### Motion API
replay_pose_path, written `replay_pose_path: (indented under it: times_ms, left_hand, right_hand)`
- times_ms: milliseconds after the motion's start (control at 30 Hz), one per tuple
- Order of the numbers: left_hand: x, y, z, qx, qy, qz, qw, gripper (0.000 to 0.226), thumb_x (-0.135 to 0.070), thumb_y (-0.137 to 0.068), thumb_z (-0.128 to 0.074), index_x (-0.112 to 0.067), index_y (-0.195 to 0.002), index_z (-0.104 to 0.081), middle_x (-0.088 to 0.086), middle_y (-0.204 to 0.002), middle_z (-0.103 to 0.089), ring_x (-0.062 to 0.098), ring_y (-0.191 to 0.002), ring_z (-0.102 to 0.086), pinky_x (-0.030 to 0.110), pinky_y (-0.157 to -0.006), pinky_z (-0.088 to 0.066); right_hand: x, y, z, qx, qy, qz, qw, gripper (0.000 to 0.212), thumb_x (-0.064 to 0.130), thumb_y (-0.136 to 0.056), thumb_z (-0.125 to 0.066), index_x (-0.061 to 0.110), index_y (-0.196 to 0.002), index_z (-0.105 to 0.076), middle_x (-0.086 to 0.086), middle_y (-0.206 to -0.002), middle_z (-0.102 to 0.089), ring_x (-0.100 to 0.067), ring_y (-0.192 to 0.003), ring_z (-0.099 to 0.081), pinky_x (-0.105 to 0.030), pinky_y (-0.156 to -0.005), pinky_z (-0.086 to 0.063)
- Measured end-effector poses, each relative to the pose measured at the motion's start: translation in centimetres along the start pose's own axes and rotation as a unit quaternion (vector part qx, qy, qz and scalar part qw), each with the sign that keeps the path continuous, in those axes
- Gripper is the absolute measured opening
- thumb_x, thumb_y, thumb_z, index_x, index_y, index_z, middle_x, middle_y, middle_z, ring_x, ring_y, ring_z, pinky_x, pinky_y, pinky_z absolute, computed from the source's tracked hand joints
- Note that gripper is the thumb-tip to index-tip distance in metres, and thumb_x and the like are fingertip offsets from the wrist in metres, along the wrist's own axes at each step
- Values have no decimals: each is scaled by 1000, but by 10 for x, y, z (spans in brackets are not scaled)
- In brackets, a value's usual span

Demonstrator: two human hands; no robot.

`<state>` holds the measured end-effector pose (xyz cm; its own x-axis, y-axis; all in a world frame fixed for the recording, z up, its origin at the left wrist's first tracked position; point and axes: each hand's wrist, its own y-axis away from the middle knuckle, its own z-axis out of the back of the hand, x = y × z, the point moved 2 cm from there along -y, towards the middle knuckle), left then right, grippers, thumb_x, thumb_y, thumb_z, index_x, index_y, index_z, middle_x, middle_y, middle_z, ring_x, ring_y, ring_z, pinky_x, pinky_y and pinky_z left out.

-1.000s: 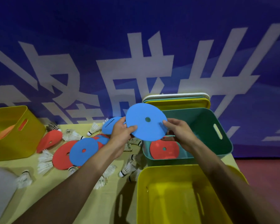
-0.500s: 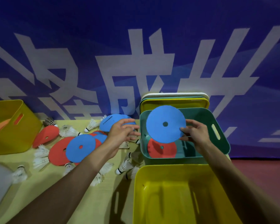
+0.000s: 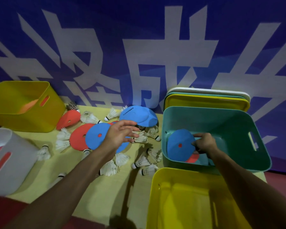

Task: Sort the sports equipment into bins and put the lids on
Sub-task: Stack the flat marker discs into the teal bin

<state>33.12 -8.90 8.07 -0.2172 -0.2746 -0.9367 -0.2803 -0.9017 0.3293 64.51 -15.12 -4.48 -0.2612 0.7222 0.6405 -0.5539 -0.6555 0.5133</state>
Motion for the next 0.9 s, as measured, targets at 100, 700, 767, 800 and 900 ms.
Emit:
replay_pose_path:
  times_ms: [100, 700, 767, 800, 900]
  left_hand:
    - [1, 2, 4, -5, 2, 1, 1000, 20, 2, -95, -48, -9, -104, -63, 5, -91, -72, 18, -74, -71, 24, -64, -57]
    - [6, -10, 54, 19, 26, 4, 999, 17, -2, -93, -51, -7, -103, -65, 11, -99, -72, 22, -80, -69, 31, -75, -54]
    - [13, -19, 74, 9, 23, 12, 1000, 17, -1, -92, -52, -6, -102, -66, 11, -98, -72, 21, -79, -69, 32, -77, -54]
    - [17, -23, 84, 5, 23, 16, 1000, 16, -1, -92, -52, -6, -100, -66, 10, -97, -71, 21, -79, -68, 30, -76, -55]
    - [32, -36, 116, -5, 17, 35, 999, 16, -2, -92, -53, -6, -100, -66, 9, -96, -71, 20, -81, -67, 28, -78, -52]
  right_hand:
    - [-1, -2, -2, 34, 29, -11, 999, 41, -4, -82, -64, 7, -121, -63, -22, -88, -70, -32, -74, -68, -44, -69, -59]
    - [100, 83, 0, -180, -34, 194, 964, 31, 9, -89, -55, 8, -119, -61, -11, -107, -67, -31, -94, -65, -48, -89, -53]
    - [125, 102, -14, -188, -30, 227, 955, 29, 10, -90, -56, 9, -119, -61, -8, -106, -66, -25, -91, -64, -45, -86, -54]
    - [137, 109, -24, -186, -28, 243, 952, 28, 11, -91, -57, 10, -118, -62, -7, -105, -66, -23, -90, -63, -43, -86, -54]
    - [168, 130, -58, -171, -2, 269, 948, 25, 11, -91, -58, 10, -115, -64, -2, -99, -66, -16, -86, -60, -30, -83, -50]
